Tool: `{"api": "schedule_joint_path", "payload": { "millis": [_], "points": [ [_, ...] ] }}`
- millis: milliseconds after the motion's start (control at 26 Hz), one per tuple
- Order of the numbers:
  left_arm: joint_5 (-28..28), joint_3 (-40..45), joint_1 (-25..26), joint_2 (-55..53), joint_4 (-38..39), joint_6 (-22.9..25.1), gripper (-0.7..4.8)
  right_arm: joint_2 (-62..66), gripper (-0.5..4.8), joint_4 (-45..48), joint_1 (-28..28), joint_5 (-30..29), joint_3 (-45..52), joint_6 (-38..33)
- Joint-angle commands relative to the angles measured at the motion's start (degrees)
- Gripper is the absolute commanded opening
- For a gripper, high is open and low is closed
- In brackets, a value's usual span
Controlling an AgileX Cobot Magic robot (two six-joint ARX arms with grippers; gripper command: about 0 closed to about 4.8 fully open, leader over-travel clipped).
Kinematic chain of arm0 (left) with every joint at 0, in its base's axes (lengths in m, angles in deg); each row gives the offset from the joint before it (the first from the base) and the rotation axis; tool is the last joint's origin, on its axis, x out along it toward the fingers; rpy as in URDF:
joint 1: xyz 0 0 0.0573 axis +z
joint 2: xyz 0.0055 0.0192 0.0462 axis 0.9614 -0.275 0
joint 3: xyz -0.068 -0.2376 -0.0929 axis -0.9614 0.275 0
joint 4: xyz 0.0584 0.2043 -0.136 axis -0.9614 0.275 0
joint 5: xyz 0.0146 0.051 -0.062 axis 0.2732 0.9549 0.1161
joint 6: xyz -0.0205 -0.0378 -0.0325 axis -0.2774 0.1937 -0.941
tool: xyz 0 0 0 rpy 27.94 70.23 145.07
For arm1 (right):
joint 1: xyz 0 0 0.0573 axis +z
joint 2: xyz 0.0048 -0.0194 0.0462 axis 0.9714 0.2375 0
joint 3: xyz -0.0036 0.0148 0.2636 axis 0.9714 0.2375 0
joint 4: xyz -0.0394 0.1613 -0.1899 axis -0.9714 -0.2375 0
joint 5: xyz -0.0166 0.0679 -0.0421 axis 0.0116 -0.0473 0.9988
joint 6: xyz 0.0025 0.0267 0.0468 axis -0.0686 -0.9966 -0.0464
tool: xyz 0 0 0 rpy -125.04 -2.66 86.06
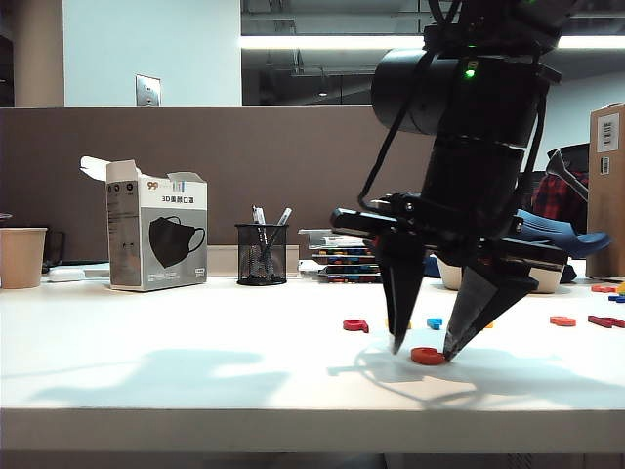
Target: Select the appropriate letters from the row of letter magnets placed on the table to arrange into the word "cup".
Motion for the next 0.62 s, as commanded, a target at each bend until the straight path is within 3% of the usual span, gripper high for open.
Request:
{"api": "schedule_joint_path", "payload": {
  "millis": [39,385,616],
  "points": [
    [0.2,-0.2,0.0,0.2,-0.4,-0.2,-0.05,0.3,3.18,-1.2,0.0,0.1,0.4,-0.4],
    [0.2,-0.2,0.0,0.2,-0.4,-0.2,-0.05,-2.4,3.28,-2.1,-0.1,0.2,-0.9,-0.3],
    [0.2,-0.2,0.0,0.2,-0.4,-0.2,-0.05,-2.9,3.28,-8.0,-0.2,0.4,-10.0,2.9]
  ]
}}
